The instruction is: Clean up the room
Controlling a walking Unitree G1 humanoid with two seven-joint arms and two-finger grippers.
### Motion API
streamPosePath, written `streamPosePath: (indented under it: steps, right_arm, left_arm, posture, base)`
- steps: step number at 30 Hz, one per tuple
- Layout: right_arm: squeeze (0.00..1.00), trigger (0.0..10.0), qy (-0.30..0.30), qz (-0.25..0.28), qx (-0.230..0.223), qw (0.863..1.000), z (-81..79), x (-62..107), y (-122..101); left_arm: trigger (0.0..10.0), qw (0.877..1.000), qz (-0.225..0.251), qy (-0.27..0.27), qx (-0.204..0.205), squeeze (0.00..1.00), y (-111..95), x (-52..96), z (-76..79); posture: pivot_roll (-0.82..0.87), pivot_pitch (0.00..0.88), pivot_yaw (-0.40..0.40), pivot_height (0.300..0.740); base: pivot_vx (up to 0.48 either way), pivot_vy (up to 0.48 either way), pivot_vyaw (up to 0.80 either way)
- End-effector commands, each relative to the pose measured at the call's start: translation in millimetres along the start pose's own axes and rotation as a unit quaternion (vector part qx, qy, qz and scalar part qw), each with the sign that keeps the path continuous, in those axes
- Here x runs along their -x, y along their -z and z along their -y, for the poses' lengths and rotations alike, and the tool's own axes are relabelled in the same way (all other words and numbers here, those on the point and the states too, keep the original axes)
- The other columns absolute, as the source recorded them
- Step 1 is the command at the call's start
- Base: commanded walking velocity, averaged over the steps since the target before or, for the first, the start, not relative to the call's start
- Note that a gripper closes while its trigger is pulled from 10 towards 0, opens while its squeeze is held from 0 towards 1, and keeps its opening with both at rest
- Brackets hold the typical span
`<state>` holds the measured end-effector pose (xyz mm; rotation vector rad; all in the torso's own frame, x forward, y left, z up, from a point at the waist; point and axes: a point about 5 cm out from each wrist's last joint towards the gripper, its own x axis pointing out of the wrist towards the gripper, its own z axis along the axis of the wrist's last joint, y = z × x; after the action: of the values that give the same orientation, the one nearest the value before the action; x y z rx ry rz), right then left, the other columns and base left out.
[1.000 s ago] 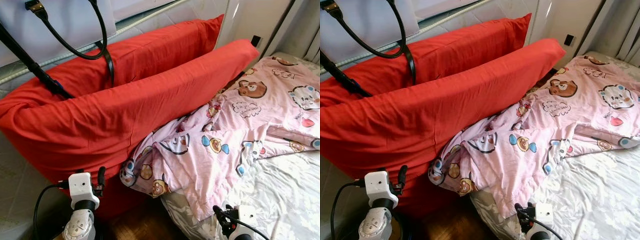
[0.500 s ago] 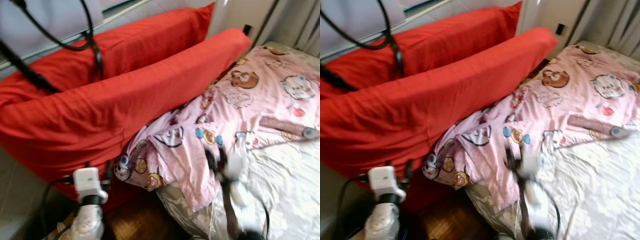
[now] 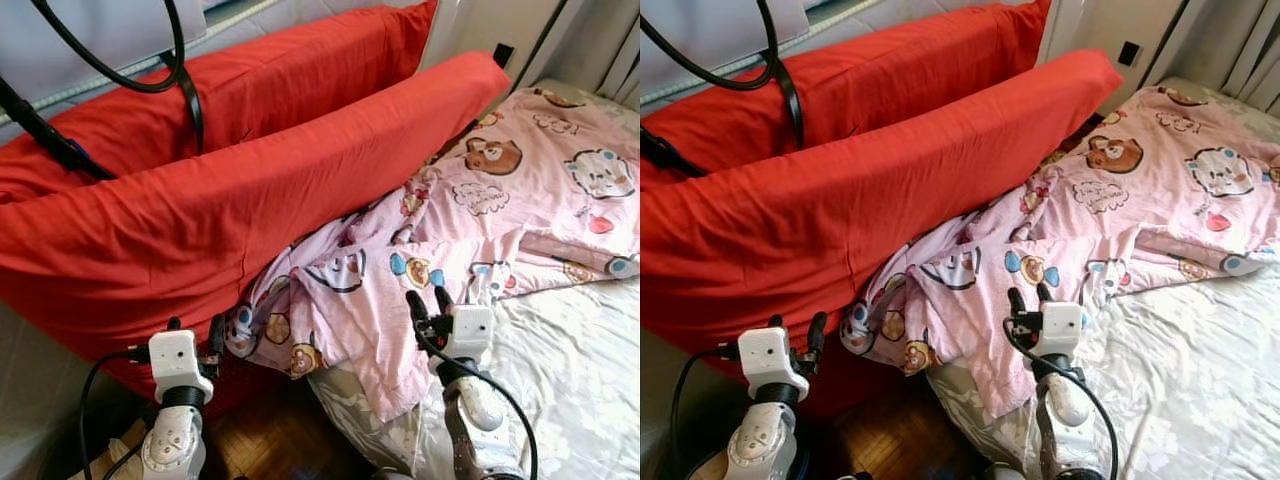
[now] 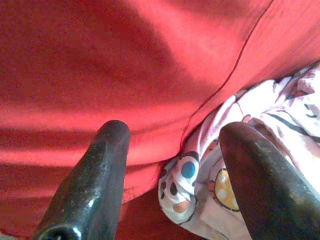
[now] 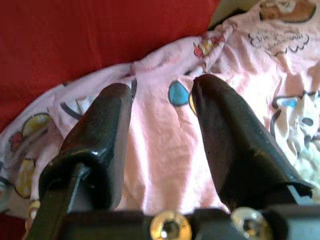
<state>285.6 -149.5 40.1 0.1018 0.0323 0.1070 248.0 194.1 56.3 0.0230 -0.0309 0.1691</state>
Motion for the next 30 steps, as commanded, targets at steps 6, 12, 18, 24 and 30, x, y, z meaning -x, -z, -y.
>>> streamPosePath:
  steps: [6, 12, 18, 24, 30]
  right_arm:
    - [0.00, 10.0, 0.002, -0.022, 0.002, 1.000, -0.8, 6.4, 7.8]
    - [0.00, 10.0, 0.004, -0.019, -0.002, 1.000, -0.5, 7.1, 6.2]
    - [0.00, 10.0, 0.006, -0.023, -0.002, 1.000, 0.3, 7.1, 7.1]
    - [0.00, 10.0, 0.004, -0.027, -0.002, 1.000, 0.3, 7.2, 7.8]
    - [0.00, 10.0, 0.000, -0.044, 0.002, 0.999, -0.9, 5.4, 10.9]
  left_arm:
    - [10.0, 1.000, -0.016, -0.005, -0.007, 0.00, 4.0, 5.8, -3.0]
    - [10.0, 1.000, -0.021, -0.009, -0.004, 0.00, 4.3, 5.6, -3.6]
    - [10.0, 1.000, -0.030, -0.008, 0.002, 0.00, 6.1, 5.8, -2.5]
    - [10.0, 1.000, -0.029, -0.007, -0.001, 0.00, 5.5, 5.6, -2.0]
    - [10.0, 1.000, -0.029, -0.005, -0.002, 0.00, 4.9, 5.2, -1.5]
  posture:
    - [-0.02, 0.229, -0.029, 0.710]
    - [-0.02, 0.227, -0.030, 0.710]
    - [-0.02, 0.227, -0.032, 0.710]
    - [-0.02, 0.227, -0.033, 0.710]
    - [-0.02, 0.229, -0.032, 0.681]
  base:
    - [0.000, 0.000, 0.00]
    - [0.000, 0.000, 0.00]
    - [0.000, 0.320, 0.00]
    - [0.000, 0.217, 0.00]
    - [0.000, 0.000, 0.00]
